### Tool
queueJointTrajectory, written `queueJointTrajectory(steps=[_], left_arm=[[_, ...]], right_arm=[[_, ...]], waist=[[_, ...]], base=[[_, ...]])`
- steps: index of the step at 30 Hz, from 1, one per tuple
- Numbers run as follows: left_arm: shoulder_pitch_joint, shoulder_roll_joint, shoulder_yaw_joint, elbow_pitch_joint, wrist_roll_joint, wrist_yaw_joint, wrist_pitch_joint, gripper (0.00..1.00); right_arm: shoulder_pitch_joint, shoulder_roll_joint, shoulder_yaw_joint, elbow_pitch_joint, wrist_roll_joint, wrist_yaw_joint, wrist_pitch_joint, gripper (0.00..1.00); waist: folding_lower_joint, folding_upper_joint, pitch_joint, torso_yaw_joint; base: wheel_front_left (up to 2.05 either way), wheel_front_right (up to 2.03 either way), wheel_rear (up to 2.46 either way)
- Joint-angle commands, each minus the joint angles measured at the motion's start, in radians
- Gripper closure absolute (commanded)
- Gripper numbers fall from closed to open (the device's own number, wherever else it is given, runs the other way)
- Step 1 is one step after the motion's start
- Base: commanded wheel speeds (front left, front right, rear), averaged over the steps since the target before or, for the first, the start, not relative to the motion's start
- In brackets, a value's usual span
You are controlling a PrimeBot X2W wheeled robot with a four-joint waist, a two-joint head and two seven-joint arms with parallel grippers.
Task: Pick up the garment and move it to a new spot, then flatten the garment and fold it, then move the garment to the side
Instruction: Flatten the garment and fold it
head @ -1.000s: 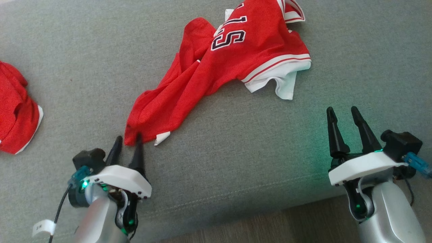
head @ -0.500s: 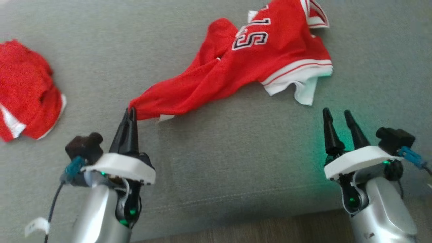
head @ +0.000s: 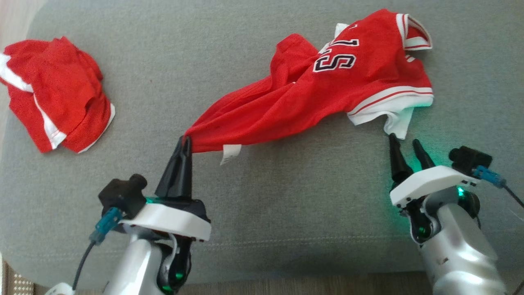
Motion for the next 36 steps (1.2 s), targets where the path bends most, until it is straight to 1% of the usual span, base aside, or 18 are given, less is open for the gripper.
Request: queueJointTrajectory(steps=[1,6,12,16,17,18,19,20,26,31,34,36], left_arm=[[-0.017,0.01,0.02,-0.042,-0.009,0.006,-0.005,1.0],[-0.026,0.01,-0.001,-0.049,-0.001,0.007,-0.005,1.0],[-0.037,0.01,-0.005,-0.046,0.002,0.005,-0.005,1.0],[-0.042,0.01,-0.001,-0.04,0.005,0.002,-0.005,1.0],[-0.043,0.01,0.001,-0.039,0.005,0.001,-0.005,1.0],[-0.043,0.01,0.003,-0.038,0.005,0.001,-0.005,1.0],[-0.044,0.01,0.004,-0.037,0.005,0.001,-0.005,1.0],[-0.044,0.01,0.005,-0.036,0.005,0.001,-0.005,1.0],[-0.048,0.01,0.016,-0.033,0.002,0.005,-0.005,1.0],[-0.052,0.01,0.033,-0.032,0.001,0.006,-0.005,1.0],[-0.049,0.01,0.044,-0.032,0.001,0.007,-0.005,1.0],[-0.045,0.01,0.052,-0.037,-0.001,0.009,-0.005,1.0]], right_arm=[[-0.032,0.002,0.01,-0.006,0.012,0.0,-0.012,0.0],[-0.073,0.002,-0.028,0.041,0.049,0.0,-0.013,0.0],[-0.095,0.002,-0.034,0.064,0.068,0.0,-0.013,0.0],[-0.109,0.002,-0.02,0.09,0.088,0.0,-0.013,0.0],[-0.112,0.002,-0.013,0.096,0.096,0.0,-0.013,0.06],[-0.114,0.002,-0.006,0.103,0.104,0.0,-0.013,0.3],[-0.117,0.002,0.001,0.108,0.11,0.0,-0.013,0.8],[-0.119,0.002,0.01,0.114,0.113,0.0,-0.013,1.0],[-0.126,0.002,0.033,0.128,0.102,0.0,-0.013,1.0],[-0.123,0.002,0.011,0.116,0.08,0.0,-0.013,1.0],[-0.112,0.002,-0.015,0.079,0.041,0.0,-0.013,1.0],[-0.099,0.002,-0.038,0.035,-0.012,0.0,-0.013,1.0]], waist=[[0.0,0.0,0.01,0.009],[0.0,0.0,0.025,0.022],[0.0,0.0,0.041,0.032],[0.0,0.0,0.045,0.037],[0.0,0.0,0.045,0.038],[0.0,0.0,0.045,0.038],[0.0,0.0,0.044,0.037],[0.0,0.0,0.044,0.037],[0.0,0.0,0.042,0.029],[0.0,0.0,0.034,0.021],[0.0,0.0,0.021,0.014],[0.0,0.0,0.01,0.009]], base=[[0.0,0.0,0.0],[0.0,0.0,0.0],[0.0,0.0,0.0],[0.0,0.0,0.0],[0.0,0.0,0.0],[0.0,0.0,0.0],[0.0,0.0,0.0],[0.0,0.0,0.0],[0.0,0.0,0.0],[0.0,0.0,0.0],[0.0,0.0,0.0],[0.0,0.0,0.0]])
